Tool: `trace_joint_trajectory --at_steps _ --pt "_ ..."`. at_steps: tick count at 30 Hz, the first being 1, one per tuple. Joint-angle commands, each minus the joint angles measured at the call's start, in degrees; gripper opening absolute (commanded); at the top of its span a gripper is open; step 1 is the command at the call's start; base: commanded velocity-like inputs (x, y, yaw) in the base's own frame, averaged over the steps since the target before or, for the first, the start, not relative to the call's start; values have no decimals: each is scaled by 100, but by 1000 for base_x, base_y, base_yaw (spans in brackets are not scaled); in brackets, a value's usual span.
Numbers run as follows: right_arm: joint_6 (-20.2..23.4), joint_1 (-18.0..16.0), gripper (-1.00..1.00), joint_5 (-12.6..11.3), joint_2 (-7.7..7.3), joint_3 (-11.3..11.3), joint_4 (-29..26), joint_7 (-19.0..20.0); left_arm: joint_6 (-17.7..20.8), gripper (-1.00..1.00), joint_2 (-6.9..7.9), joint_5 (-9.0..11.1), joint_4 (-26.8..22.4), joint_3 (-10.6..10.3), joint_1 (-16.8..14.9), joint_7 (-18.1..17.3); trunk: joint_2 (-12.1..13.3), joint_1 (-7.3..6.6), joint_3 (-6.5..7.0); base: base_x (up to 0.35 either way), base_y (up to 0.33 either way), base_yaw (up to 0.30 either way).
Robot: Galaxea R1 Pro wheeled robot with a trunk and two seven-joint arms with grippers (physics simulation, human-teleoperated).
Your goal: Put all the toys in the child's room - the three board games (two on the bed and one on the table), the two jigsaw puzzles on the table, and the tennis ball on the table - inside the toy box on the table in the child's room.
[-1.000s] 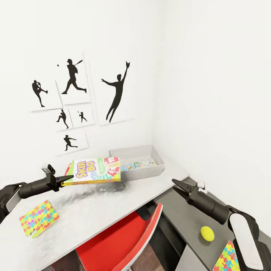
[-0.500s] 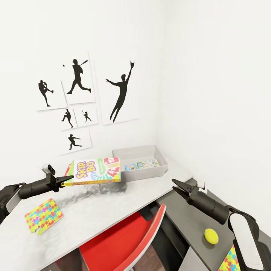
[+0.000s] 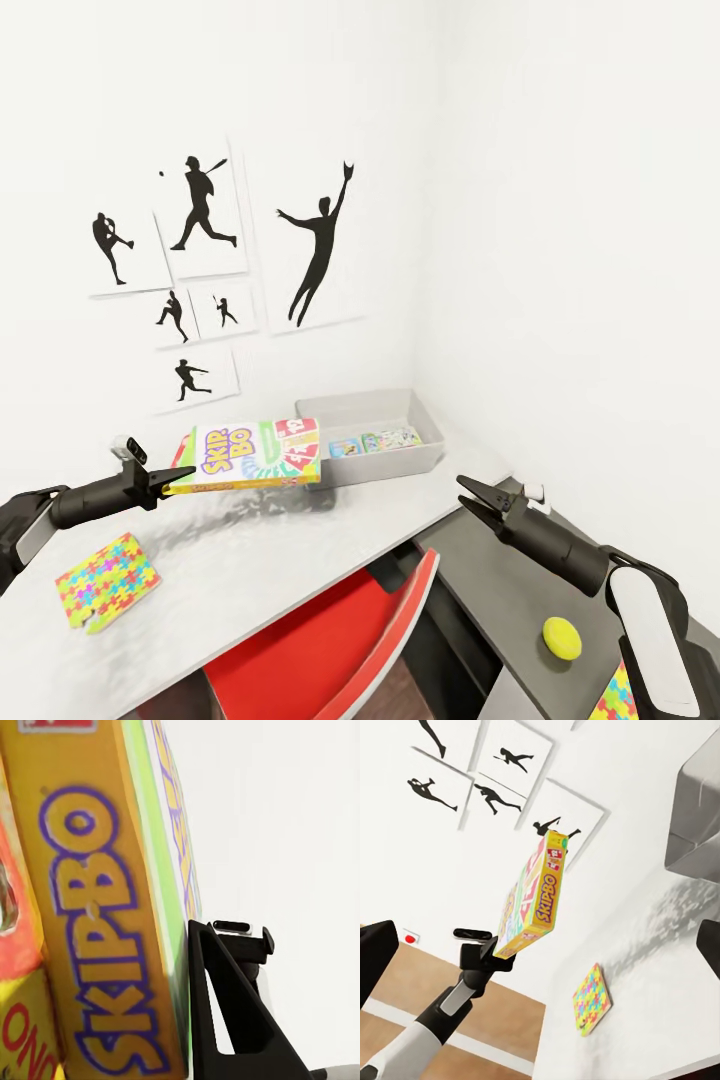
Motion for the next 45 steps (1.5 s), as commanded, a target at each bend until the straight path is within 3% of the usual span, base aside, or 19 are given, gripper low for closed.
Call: trace_joint_trajectory --at_steps 1,45 --pt "26 -7 100 33 1 -8 -2 40 60 -100 6 18 3 -34 -8 -33 -14 4 -13 2 -1 0" --pt "25 -7 100 33 10 0 0 33 60 -100 -16 18 3 -27 1 -33 -14 4 -13 110 0 0"
